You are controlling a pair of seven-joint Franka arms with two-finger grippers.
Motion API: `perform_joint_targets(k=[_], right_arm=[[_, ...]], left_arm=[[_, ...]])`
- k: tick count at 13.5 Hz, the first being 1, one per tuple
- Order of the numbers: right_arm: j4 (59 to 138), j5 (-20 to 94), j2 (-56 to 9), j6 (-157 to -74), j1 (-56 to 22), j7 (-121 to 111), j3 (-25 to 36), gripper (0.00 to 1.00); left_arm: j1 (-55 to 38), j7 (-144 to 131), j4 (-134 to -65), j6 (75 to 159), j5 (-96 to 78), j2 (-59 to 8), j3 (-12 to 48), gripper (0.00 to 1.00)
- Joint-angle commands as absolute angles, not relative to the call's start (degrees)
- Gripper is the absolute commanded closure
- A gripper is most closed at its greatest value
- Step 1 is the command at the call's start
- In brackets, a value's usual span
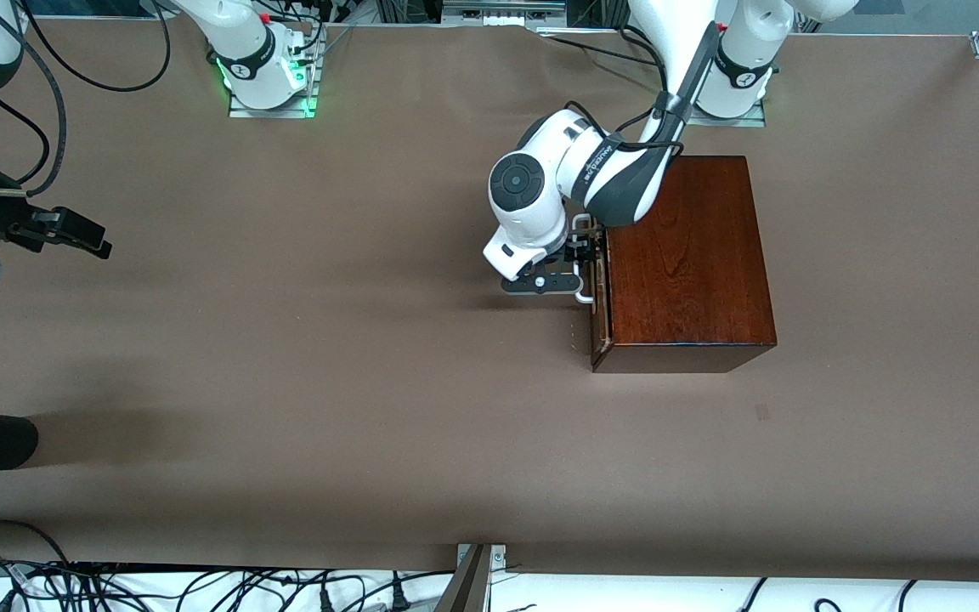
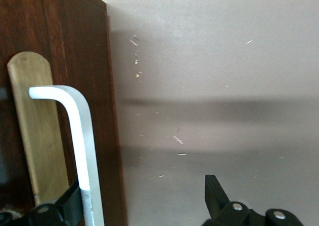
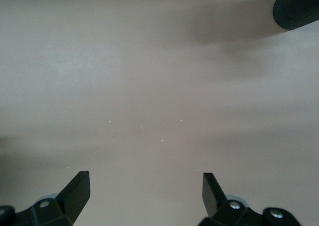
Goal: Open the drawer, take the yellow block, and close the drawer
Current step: 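Pull the drawer handle outward with the left gripper, opening the drawer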
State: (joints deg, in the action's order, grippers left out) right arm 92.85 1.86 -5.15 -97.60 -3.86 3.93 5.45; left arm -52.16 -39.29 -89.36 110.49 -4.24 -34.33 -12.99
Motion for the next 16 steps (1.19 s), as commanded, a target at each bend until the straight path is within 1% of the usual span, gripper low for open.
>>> perform_joint_targets(k=[1,4,8,11,13,16], right_arm=[[91.93,1.93,-5.01,-95.98,-3.87,3.34,5.27,0.00],[91.93,1.67,-5.01,-95.98,-3.87,3.43,5.27,0.00],[91.93,2.02,-5.01,-95.80,-3.96,4.22,5.27,0.00],[91.76,2.02,-5.10,-95.45,-3.96,4.22,5.19,0.00],[91.76,2.02,-5.10,-95.36,-4.04,3.96,5.27,0.00],[91.76,1.76,-5.10,-95.45,-4.22,3.78,5.27,0.00]], left_arm=[[-53.17,-42.79,-86.13,111.09,-6.33,-36.47,-13.01,0.00],[-54.05,-47.01,-82.10,111.09,-6.42,-38.40,-11.69,0.00],[-54.40,-51.58,-78.41,111.09,-6.50,-40.34,-8.53,0.00],[-54.40,-53.26,-75.16,111.09,-6.50,-42.27,-7.39,0.00],[-54.49,-55.97,-72.17,111.18,-6.50,-44.11,-6.16,0.00],[-56.07,-60.98,-67.25,111.18,-6.50,-47.10,-5.89,0.00]])
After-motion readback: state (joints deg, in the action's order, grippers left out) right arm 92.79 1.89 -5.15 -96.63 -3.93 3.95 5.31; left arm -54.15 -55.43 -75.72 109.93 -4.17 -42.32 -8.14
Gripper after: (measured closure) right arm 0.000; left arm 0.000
